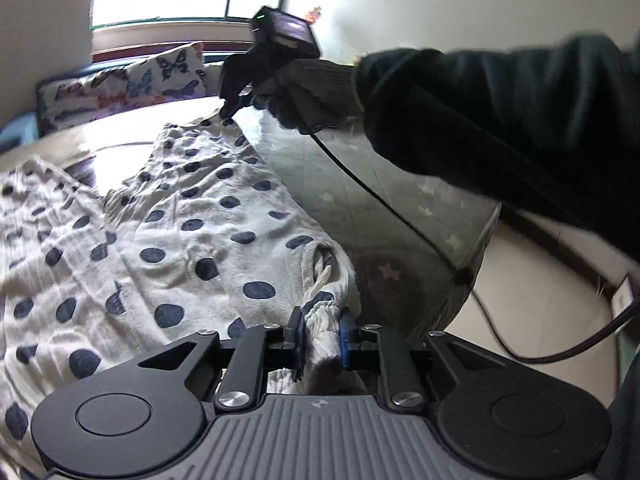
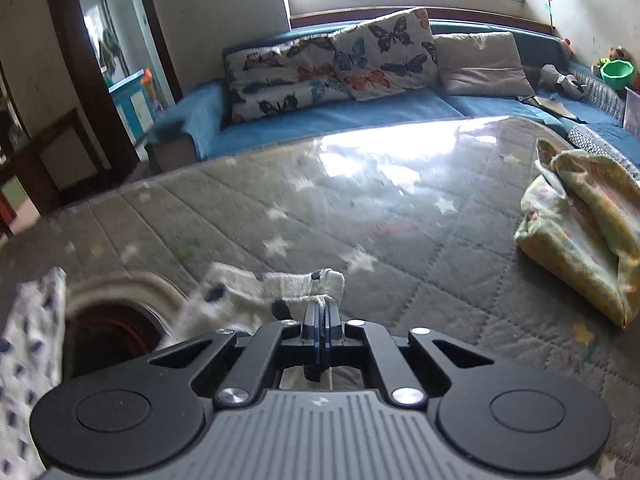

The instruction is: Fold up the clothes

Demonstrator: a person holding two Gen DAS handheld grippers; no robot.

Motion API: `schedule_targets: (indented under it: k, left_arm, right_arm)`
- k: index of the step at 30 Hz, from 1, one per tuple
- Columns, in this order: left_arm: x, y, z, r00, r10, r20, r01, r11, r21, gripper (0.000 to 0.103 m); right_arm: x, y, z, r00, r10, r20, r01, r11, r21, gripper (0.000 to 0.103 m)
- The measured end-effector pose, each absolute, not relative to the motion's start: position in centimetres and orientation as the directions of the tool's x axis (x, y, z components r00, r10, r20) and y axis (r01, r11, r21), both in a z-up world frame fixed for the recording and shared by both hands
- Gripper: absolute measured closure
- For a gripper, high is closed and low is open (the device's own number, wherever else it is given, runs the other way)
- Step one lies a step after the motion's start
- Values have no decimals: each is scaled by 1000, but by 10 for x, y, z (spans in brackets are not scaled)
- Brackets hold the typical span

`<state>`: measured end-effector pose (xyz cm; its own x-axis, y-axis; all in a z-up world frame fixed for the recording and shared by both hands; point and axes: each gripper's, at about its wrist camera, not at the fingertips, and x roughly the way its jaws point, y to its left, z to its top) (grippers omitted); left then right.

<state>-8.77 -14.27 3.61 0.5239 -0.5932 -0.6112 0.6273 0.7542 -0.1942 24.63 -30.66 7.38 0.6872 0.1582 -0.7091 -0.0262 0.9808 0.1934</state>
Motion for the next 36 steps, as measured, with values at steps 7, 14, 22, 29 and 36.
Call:
schedule_targets:
  k: [7,14,22,29,36]
  left_arm:
    - [-96,-102,56,563,-641,-522,552,762,-339,88]
    - [-116,-44,74,653,-620,-435,438,778,-451,89]
    - [-140,19,72,754,-515,-407,244,795,-556,89]
    - [-153,44,59,770,-472,-429,144,784,-604,89]
    - [-162,57,48,765,-450,-460,77,774,-629,89]
  right_arm:
    - [250,-268,126,727,242,-643,-69,957,282,101]
    - [258,-191,162,749,321,-580,-147,934,326,101]
    - [262,-80,165,726,403,-557,-241,908,342,101]
    - [252,8,134,680,448,-581,-314,893,321,101]
    - [237,17,127,585,564,-583,-428,825,369,88]
